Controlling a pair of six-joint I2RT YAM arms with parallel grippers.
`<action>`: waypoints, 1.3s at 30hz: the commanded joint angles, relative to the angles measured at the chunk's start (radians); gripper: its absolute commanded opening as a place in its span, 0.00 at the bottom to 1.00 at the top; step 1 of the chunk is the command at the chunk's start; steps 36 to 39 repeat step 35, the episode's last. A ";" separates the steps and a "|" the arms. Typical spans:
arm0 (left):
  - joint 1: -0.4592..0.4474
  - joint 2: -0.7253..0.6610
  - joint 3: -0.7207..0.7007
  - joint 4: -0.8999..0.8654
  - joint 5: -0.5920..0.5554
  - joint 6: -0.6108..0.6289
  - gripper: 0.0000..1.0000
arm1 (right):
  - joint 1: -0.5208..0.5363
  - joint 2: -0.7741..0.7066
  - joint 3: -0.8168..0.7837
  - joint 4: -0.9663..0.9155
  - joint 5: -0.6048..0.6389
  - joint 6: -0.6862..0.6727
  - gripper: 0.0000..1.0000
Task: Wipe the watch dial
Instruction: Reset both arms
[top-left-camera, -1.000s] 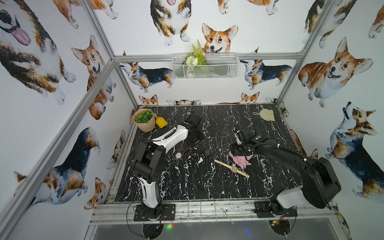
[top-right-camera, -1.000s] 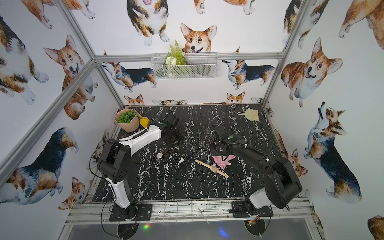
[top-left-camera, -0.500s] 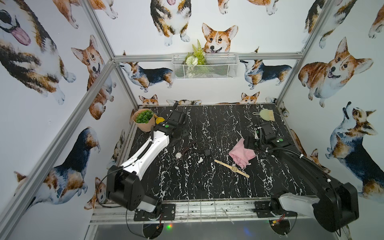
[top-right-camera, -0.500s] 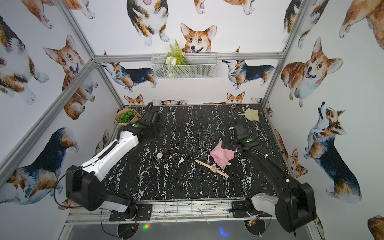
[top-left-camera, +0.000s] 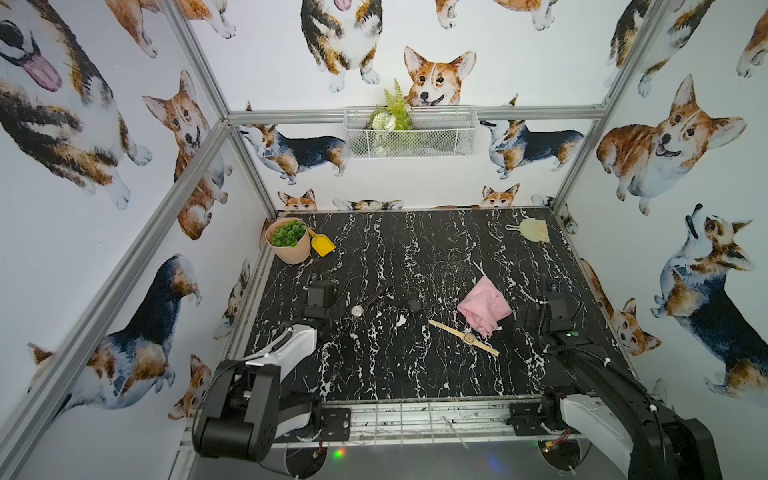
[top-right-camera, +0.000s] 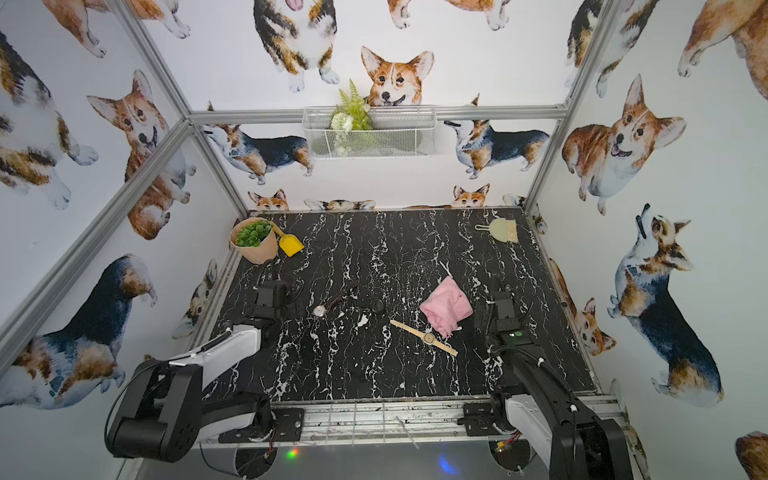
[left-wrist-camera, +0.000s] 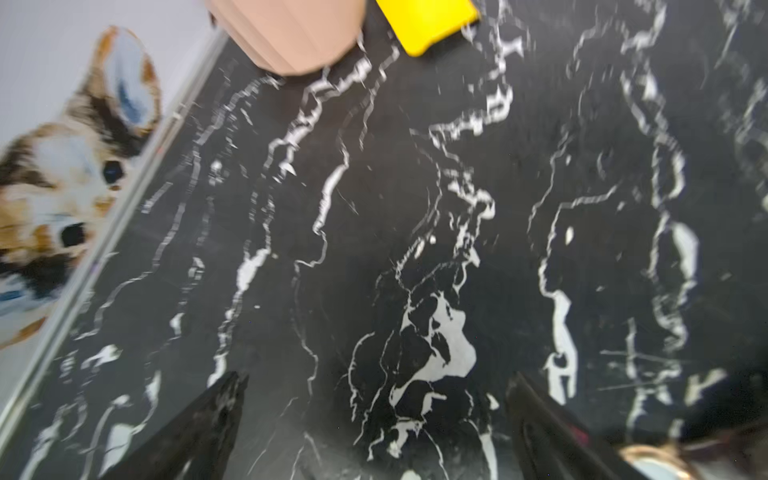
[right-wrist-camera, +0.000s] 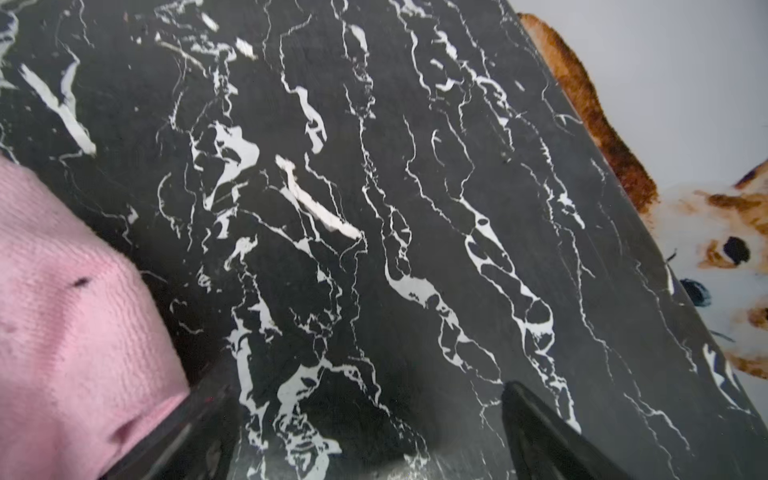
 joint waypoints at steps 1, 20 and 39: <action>0.038 0.077 -0.007 0.455 0.139 0.130 1.00 | -0.004 0.024 -0.034 0.337 -0.005 -0.063 1.00; 0.102 0.264 -0.034 0.721 0.320 0.184 1.00 | -0.112 0.525 -0.014 0.960 -0.162 -0.155 1.00; 0.090 0.262 -0.039 0.727 0.302 0.187 1.00 | -0.111 0.533 -0.019 0.985 -0.162 -0.159 1.00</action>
